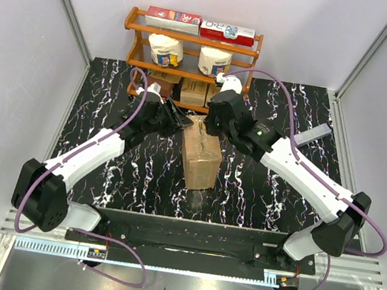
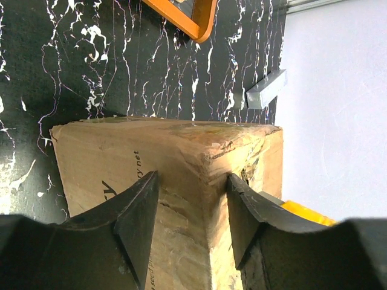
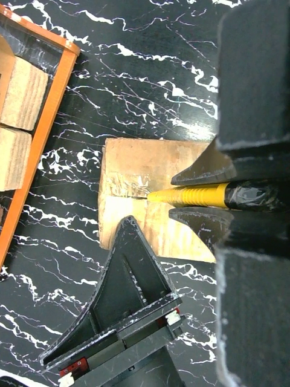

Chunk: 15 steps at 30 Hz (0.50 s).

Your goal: Unpack the express box

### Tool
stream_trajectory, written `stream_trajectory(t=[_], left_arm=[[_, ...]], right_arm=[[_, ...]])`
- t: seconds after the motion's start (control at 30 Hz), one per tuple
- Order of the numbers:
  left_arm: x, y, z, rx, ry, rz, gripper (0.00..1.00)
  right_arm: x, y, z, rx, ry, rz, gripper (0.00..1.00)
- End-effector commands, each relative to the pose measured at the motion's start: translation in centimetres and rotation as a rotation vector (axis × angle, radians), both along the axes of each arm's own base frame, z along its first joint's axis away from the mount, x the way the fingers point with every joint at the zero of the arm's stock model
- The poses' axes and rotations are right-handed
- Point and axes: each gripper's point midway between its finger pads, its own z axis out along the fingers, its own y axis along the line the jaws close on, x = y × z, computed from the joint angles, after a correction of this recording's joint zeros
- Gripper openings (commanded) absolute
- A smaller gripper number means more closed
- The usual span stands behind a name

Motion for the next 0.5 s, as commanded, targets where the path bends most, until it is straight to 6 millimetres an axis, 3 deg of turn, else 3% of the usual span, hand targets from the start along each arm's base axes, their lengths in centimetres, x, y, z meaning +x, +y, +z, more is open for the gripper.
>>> stream_trajectory(t=[0.0,0.3,0.47], left_arm=[[-0.9,2.7,-4.4,0.137,0.119,0.114,0.49],[-1.3,2.4,-4.1,0.149,0.107,0.156,0.48],[-1.7,1.1,-3.9,0.12,0.105,0.107,0.51]], right_arm=[[-2.7,-0.7,-0.9,-0.045,0.123,0.031,0.0],[-3.4,-0.4,-1.9,-0.03,0.182,0.036,0.0],[-2.9,-0.1,-3.1,-0.039,0.196,0.01,0.0]])
